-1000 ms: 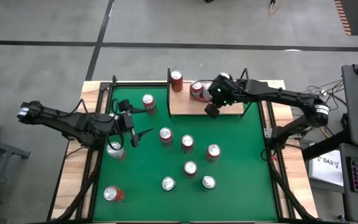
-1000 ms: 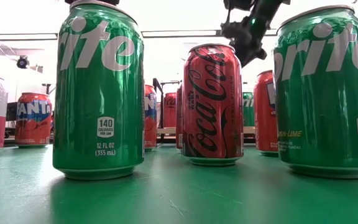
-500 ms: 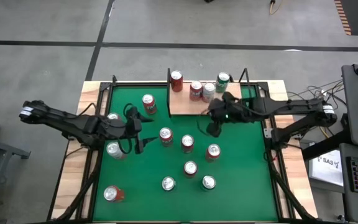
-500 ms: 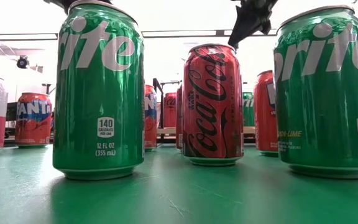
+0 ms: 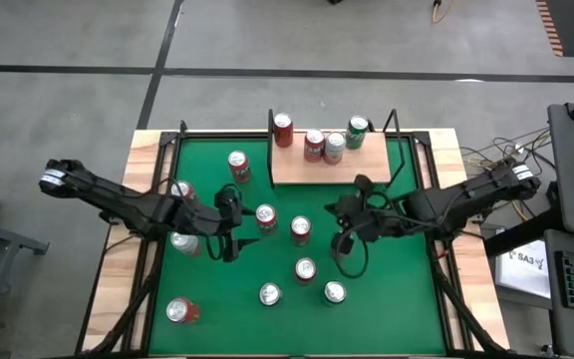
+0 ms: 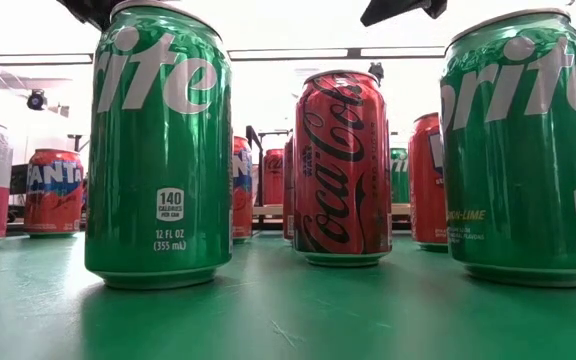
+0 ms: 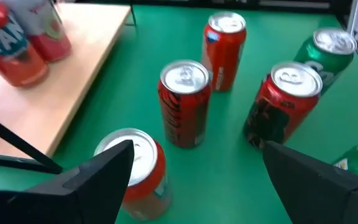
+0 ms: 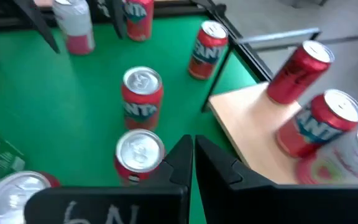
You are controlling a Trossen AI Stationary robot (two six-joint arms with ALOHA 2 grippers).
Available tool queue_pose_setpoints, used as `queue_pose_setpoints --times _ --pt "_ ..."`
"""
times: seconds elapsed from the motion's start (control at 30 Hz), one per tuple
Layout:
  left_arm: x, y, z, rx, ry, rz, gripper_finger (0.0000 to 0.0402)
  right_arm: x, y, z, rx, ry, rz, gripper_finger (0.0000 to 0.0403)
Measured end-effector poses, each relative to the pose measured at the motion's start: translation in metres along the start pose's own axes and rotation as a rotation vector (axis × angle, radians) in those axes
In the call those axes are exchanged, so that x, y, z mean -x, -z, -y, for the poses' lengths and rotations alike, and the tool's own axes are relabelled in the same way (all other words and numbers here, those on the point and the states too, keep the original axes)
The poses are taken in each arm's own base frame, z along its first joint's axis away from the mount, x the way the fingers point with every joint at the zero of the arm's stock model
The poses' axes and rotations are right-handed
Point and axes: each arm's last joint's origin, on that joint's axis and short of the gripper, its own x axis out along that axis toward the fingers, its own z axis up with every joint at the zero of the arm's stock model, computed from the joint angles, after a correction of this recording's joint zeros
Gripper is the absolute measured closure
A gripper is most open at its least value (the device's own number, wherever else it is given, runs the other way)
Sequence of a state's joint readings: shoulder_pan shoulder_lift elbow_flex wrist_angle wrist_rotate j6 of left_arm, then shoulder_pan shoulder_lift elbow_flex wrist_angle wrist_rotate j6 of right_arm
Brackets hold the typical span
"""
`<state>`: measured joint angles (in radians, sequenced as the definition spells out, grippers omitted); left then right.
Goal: Place canned beverage on shelf
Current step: Put the red soda can on the shelf aligned with the other red soda can
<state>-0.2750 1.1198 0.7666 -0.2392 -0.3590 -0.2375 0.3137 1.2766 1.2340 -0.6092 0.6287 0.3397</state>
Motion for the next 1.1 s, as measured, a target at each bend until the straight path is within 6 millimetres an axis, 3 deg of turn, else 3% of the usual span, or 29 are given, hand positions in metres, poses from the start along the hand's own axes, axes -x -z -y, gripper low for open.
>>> queue_pose_setpoints --times 0.27,0.5,1.1 --pt "-0.012 0.004 0.007 -0.002 0.034 -0.034 0.0061 -0.008 0.016 -0.019 -0.021 -0.054 0.069 0.0394" --pt "-0.025 0.007 0.012 -0.027 0.053 -0.04 0.0061 -0.018 0.03 -0.023 -0.035 -0.065 0.097 0.0394" --pt "-0.035 0.01 0.009 -0.083 -0.1 -0.032 0.0061 -0.022 0.036 -0.023 -0.049 -0.067 0.103 0.0394"
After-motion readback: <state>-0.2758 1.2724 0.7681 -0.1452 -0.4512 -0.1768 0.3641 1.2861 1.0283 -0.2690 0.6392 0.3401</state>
